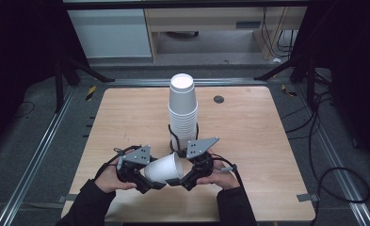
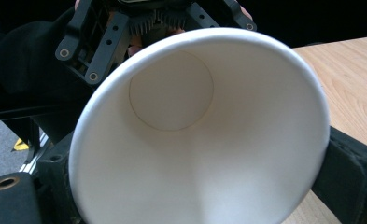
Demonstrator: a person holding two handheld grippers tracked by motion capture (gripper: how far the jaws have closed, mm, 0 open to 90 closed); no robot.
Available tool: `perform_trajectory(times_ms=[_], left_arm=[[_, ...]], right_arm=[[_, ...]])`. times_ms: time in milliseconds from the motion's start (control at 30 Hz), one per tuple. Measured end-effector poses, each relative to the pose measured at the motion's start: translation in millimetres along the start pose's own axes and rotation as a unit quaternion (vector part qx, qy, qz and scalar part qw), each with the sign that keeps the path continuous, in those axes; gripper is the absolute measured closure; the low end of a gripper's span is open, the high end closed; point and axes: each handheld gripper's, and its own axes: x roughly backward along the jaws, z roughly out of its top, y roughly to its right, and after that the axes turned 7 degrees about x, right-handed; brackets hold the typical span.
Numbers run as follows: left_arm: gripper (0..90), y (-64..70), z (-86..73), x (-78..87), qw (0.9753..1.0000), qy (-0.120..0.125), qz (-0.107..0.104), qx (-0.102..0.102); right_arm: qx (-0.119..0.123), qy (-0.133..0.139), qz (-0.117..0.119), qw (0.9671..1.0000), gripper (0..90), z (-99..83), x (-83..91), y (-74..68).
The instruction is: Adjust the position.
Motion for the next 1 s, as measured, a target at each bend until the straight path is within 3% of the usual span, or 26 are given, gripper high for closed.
perform_trajectory(times_ms=[500, 633, 733, 933, 1000], left_arm=[[15.7, -2.7, -1.9, 7.4, 0.9995, 0.0, 0.03, 0.014], [13.8, -7.0, -4.9, 10.9, 0.9983, -0.019, 0.051, 0.022], [12.5, -9.0, -6.5, 9.8, 0.9974, -0.035, 0.058, 0.024], [10.9, -10.7, -8.2, 0.6, 0.9953, -0.063, 0.071, 0.022], [10.8, -9.9, -7.8, -3.5, 0.9949, -0.067, 0.073, 0.02]], right_arm=[[0.011, -0.016, -0.027, 0.9994, 8.2, 9.2, 15.5, 6.7], [0.024, -0.05, -0.042, 0.9976, 8.2, 20.1, 21.5, 12.0], [0.037, -0.098, -0.046, 0.9935, 8.1, 29.0, 19.8, 16.2], [0.063, -0.193, -0.037, 0.9785, 8.1, 39.8, 2.1, 19.0], [0.068, -0.207, -0.03, 0.9755, 8.0, 41.7, -4.1, 19.1]])
